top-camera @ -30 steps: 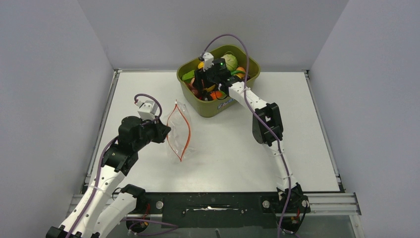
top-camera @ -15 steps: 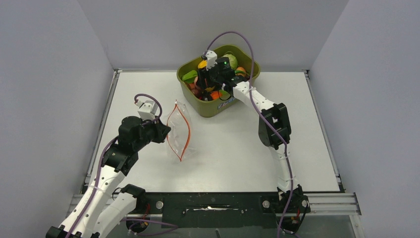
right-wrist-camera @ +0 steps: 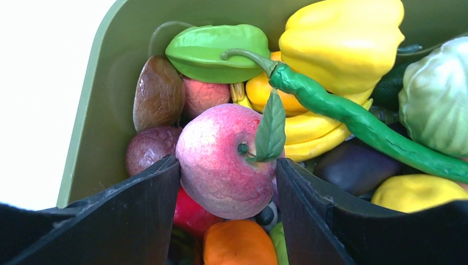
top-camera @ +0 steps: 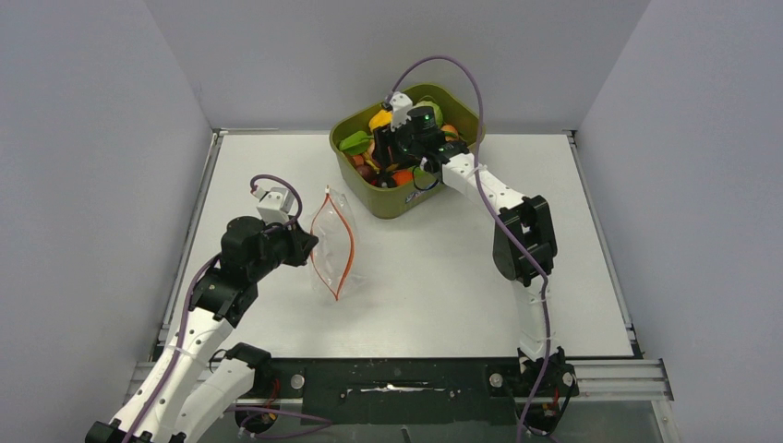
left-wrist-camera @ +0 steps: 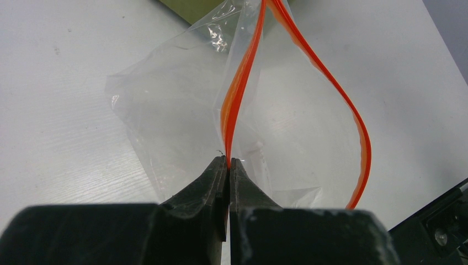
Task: Place the food in the zip-top bag and seal the zipper
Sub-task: Pick up the fake fruit from the bin, then place the fake fruit in the zipper food storage bag.
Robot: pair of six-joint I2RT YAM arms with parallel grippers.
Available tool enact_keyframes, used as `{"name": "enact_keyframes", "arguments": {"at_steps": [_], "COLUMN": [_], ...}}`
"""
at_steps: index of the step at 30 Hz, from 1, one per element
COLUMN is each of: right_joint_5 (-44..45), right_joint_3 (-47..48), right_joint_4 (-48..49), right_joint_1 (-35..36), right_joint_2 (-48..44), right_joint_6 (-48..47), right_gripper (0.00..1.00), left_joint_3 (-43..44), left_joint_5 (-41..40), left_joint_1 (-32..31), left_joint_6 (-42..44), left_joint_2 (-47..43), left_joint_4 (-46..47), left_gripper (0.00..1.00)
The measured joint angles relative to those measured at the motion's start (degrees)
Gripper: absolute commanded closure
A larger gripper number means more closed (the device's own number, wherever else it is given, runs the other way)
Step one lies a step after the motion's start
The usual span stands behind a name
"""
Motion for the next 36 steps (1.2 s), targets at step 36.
{"name": "enact_keyframes", "arguments": {"at_steps": [36], "right_joint_5": [5.8], "right_joint_3": [-32.0], "right_joint_4": [0.0], "right_joint_1": [17.0], "right_joint_2": [-42.1], "right_joint_6": [17.9], "right_gripper": [0.65], "left_joint_3": [6.5], "left_joint_5": [-3.3], "left_joint_1": [0.0], "left_joint_6": [-13.0], "left_joint_2": [10.6], "left_joint_4": [-1.6], "left_gripper": [1.0]}}
